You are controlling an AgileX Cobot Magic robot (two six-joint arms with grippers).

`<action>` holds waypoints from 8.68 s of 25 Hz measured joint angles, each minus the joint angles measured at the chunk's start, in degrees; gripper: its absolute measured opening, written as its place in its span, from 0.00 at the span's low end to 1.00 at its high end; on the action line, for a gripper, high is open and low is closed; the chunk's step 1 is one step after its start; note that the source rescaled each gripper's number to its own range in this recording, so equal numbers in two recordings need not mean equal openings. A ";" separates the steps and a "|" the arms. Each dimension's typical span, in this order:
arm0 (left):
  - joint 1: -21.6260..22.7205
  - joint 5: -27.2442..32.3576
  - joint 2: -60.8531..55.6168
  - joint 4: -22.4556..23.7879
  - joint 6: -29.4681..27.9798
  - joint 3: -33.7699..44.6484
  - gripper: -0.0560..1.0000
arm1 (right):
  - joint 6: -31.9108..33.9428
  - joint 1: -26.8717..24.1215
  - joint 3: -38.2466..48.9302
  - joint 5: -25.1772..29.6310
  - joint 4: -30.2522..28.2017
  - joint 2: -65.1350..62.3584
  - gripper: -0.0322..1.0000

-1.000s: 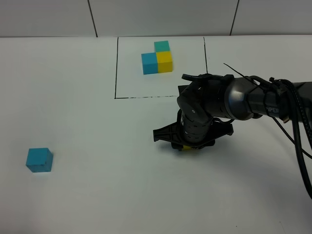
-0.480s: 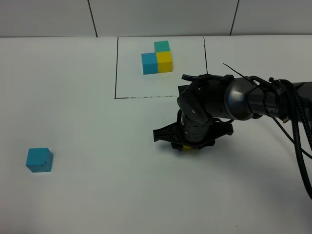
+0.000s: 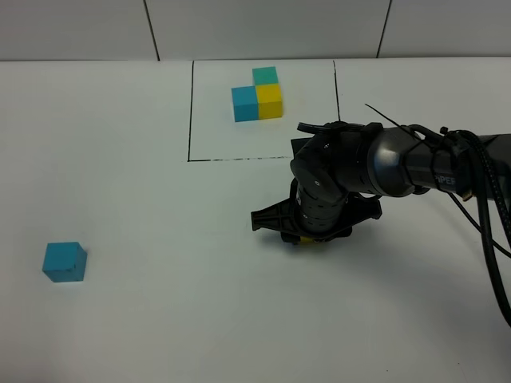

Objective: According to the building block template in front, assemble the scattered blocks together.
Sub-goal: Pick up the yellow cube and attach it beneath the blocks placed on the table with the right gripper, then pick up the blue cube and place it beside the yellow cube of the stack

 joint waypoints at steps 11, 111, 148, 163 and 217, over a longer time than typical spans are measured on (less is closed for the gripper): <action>0.00 0.00 0.00 0.00 0.05 0.00 0.76 | 0.00 -0.56 0.00 -0.62 -0.19 0.00 0.05; 0.00 0.00 0.00 0.00 0.10 0.00 0.76 | -38.54 -37.15 36.69 24.91 7.29 -90.36 1.00; 0.00 0.00 0.00 0.00 0.02 0.00 0.76 | -40.98 -35.28 44.12 23.27 10.84 -118.85 1.00; 0.00 0.00 0.00 0.00 0.02 0.00 0.76 | -40.88 -37.91 44.12 23.27 11.41 -118.85 1.00; 0.00 0.00 0.00 0.00 0.08 0.00 0.76 | -41.23 -37.91 44.12 23.20 11.78 -118.85 0.75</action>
